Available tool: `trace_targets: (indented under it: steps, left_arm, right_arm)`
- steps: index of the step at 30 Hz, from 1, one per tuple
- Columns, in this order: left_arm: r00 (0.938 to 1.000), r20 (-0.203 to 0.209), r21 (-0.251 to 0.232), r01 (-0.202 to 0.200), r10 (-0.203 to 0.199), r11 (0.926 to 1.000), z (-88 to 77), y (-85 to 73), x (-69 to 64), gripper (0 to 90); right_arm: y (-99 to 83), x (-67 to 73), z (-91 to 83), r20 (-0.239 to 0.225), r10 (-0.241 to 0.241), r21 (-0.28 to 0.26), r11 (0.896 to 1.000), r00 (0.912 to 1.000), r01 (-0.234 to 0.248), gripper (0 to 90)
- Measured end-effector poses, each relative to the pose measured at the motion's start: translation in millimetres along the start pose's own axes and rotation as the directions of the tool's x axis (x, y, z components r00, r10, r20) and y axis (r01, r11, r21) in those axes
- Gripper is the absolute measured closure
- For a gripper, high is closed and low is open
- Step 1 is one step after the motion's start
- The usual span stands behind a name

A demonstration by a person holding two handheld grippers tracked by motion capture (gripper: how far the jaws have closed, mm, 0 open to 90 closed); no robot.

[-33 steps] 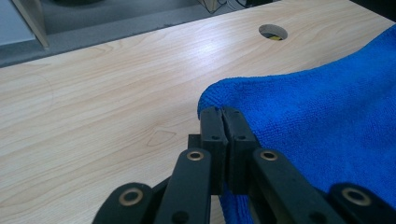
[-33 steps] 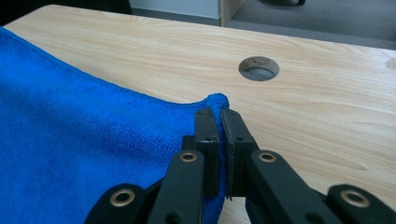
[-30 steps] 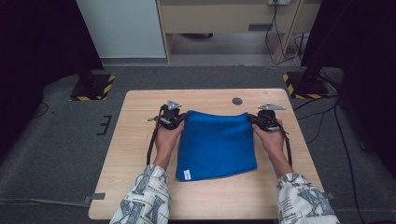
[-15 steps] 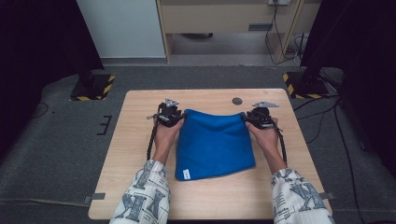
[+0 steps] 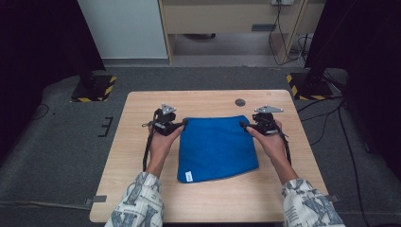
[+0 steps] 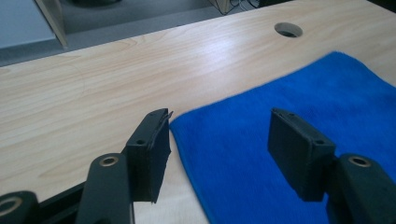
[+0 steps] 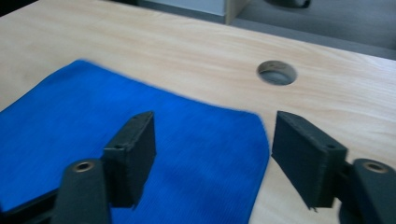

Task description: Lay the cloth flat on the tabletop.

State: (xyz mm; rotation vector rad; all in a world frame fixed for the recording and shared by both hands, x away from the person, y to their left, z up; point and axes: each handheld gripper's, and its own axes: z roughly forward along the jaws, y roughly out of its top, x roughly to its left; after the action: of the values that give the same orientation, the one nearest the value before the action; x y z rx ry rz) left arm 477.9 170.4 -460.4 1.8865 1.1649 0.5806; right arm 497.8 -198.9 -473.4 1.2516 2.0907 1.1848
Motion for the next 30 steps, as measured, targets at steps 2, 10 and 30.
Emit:
trace_targets:
  steps: [2,10,30]
  left_arm:
    - [0.9997,0.018,-0.014,0.016,-0.016,0.9998,-10.3,-9.0,-2.2,38.6]
    - [0.9988,0.048,-0.003,0.001,-0.001,1.0,-49.2,-55.0,-10.5,33.8]
    - [0.9936,0.079,0.08,-0.087,0.081,0.993,-66.7,-110.9,-32.1,8.1]
  right_arm:
    - [-7.8,4.2,-8.8,-0.033,-0.005,-0.007,1.0,0.9994,0.005,39.4]
    - [-48.2,18.6,-50.7,-0.125,-0.045,-0.025,0.999,0.9911,0.042,55.1]
    - [-106.2,22.1,-94.5,-0.172,-0.06,0.034,0.997,0.9833,0.066,58.3]
